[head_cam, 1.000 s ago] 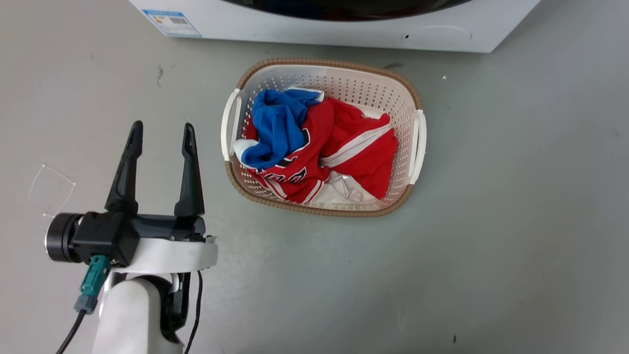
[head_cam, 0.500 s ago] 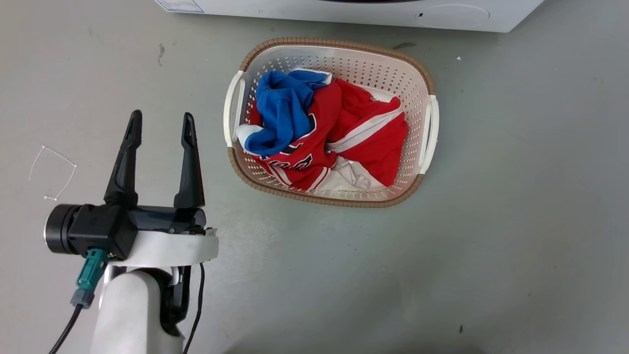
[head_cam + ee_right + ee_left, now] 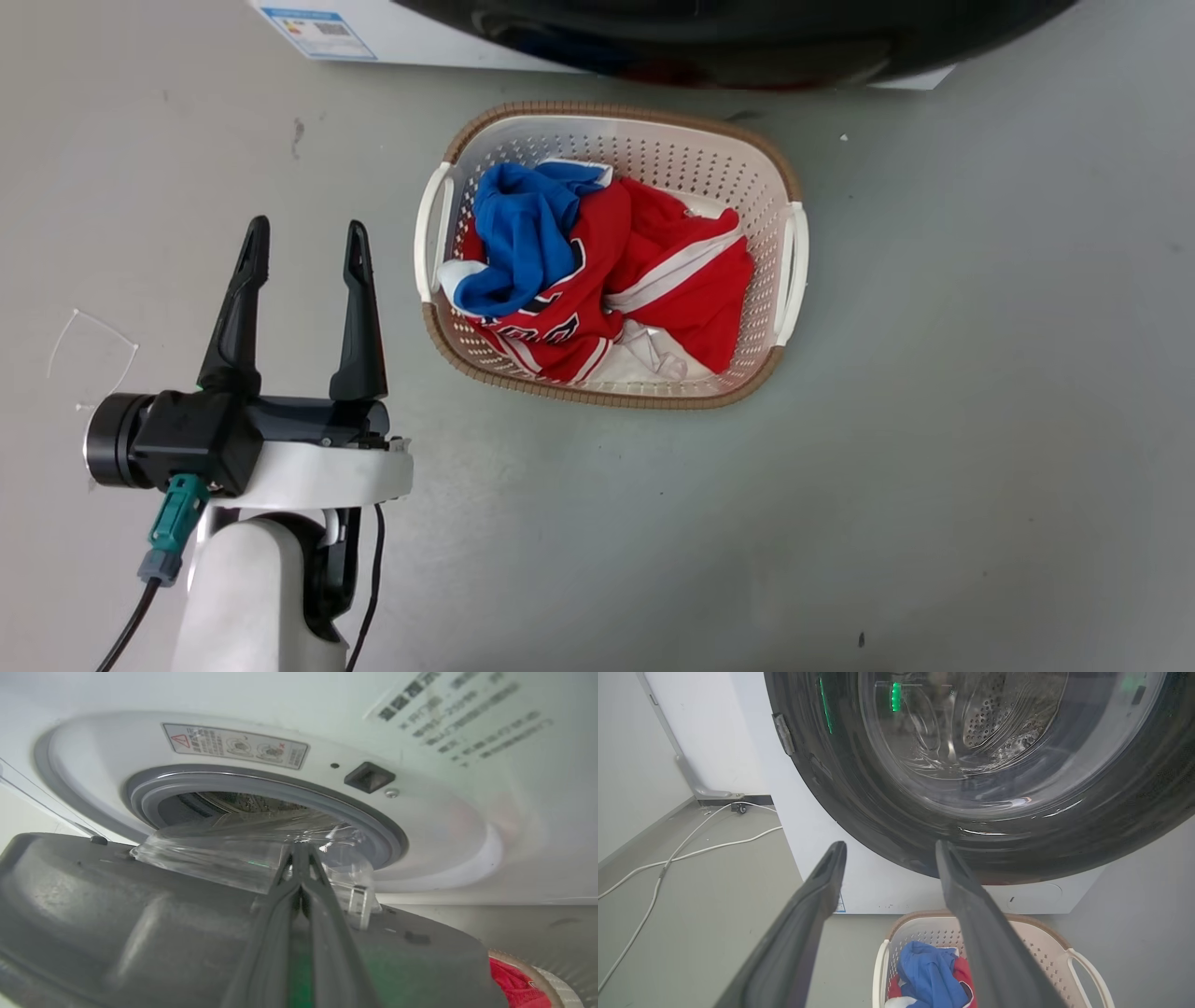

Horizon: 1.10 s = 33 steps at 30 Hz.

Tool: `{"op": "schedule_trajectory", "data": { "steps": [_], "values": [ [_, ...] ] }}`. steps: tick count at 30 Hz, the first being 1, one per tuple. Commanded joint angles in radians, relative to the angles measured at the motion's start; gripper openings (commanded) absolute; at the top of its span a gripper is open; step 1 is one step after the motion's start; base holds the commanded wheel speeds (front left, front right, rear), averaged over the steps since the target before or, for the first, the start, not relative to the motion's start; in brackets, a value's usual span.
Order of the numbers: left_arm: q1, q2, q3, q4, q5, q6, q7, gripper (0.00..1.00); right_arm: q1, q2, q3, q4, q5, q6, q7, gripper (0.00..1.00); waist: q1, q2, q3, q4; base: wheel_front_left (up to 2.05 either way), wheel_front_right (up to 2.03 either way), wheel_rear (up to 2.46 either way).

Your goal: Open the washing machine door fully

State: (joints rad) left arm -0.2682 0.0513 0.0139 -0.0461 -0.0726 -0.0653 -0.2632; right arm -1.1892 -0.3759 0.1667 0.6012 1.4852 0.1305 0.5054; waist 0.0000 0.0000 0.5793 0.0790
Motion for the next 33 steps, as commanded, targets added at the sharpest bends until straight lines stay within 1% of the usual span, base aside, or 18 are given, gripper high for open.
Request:
{"op": "schedule_trajectory", "data": {
  "steps": [1, 6, 11, 18, 25, 33],
  "values": [
    [0.013, -0.002, 0.005, 0.002, 0.006, -0.003, -0.003, 1.0, 0.014, 0.017, 0.011, -0.009, -0.002, 0.0, 0.011, 0.0, 0.0, 0.0, -0.011, -0.008, 0.0, 0.0, 0.0],
    [0.025, -0.001, 0.01, 0.009, 0.016, -0.008, -0.003, 1.0, 0.066, 0.023, 0.027, -0.037, 0.006, 0.001, 0.049, 0.0, 0.0, 0.0, -0.045, -0.02, 0.0, 0.0, 0.0],
    [0.042, -0.002, 0.008, 0.014, 0.017, -0.009, -0.003, 1.0, 0.148, 0.025, 0.036, -0.099, 0.025, 0.001, 0.081, 0.0, 0.0, 0.0, -0.081, -0.024, 0.0, 0.0, 0.0],
    [0.082, -0.002, 0.012, 0.022, 0.024, -0.001, -0.003, 1.0, 0.304, 0.044, 0.05, -0.22, 0.067, 0.001, 0.121, 0.0, 0.0, 0.0, -0.148, -0.034, 0.0, 0.0, 0.0],
    [0.124, -0.001, 0.005, 0.028, 0.033, 0.005, -0.003, 1.0, 0.484, 0.071, 0.09, -0.336, 0.095, 0.001, 0.151, 0.0, 0.0, 0.0, -0.216, -0.039, 0.0, 0.0, 0.0],
    [0.154, -0.002, 0.001, 0.032, 0.037, 0.012, -0.003, 1.0, 0.634, 0.108, 0.155, -0.41, 0.113, 0.0, 0.18, 0.0, 0.0, 0.0, -0.268, -0.042, 0.0, 0.0, 0.0]
  ]
}}
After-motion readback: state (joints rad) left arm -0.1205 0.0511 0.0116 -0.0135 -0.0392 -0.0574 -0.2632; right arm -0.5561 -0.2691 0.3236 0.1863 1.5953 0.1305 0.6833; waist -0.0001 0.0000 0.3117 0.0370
